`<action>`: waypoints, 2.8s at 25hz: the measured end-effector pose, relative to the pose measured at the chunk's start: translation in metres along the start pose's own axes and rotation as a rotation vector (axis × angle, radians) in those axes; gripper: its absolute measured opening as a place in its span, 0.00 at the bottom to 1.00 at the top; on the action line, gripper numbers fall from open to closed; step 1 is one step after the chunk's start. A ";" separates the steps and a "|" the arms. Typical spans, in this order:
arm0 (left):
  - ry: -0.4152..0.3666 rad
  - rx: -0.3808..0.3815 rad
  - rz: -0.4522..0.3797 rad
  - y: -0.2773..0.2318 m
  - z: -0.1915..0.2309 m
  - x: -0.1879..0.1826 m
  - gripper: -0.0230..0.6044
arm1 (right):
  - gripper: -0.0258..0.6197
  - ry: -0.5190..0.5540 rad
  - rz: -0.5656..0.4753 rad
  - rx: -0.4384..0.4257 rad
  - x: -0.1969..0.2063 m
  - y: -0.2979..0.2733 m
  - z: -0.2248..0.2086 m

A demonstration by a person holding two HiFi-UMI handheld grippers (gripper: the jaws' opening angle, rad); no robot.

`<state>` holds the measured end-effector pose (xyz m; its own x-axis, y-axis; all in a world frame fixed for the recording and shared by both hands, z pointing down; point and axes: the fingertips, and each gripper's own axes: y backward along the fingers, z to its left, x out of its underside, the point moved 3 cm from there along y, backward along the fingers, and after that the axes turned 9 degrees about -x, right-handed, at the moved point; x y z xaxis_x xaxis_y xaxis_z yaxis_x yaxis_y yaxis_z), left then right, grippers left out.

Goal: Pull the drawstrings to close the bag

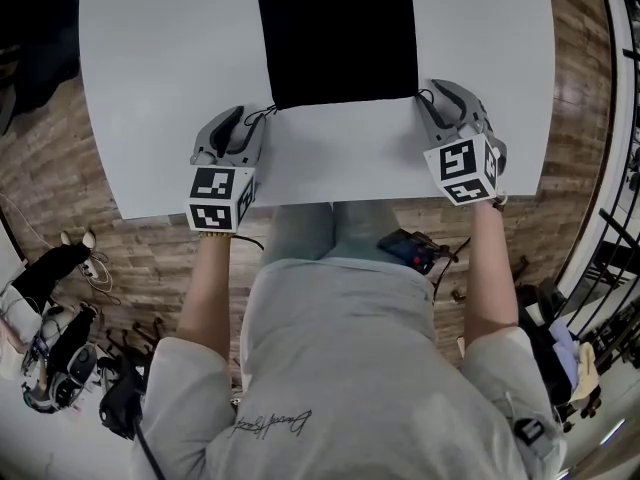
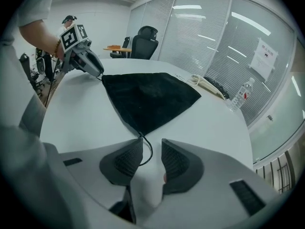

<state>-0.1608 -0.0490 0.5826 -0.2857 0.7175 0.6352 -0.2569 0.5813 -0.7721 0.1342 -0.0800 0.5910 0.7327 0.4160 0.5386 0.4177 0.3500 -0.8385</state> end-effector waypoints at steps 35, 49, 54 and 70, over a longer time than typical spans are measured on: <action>-0.003 -0.017 -0.019 -0.011 -0.001 -0.007 0.08 | 0.08 -0.035 -0.018 0.280 -0.003 0.003 -0.007; -0.004 -0.147 -0.127 0.010 0.005 -0.029 0.06 | 0.08 -0.163 -0.025 0.393 0.008 0.013 -0.016; 0.014 -0.178 -0.145 0.017 0.011 -0.032 0.06 | 0.08 -0.150 -0.053 0.397 -0.001 0.022 -0.018; 0.010 -0.211 -0.255 0.064 0.024 -0.075 0.06 | 0.08 -0.118 -0.135 0.489 -0.044 0.083 -0.030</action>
<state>-0.1782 -0.0747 0.4857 -0.2275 0.5420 0.8090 -0.1217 0.8084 -0.5759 0.1529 -0.0943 0.4950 0.6121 0.4220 0.6688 0.1837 0.7467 -0.6393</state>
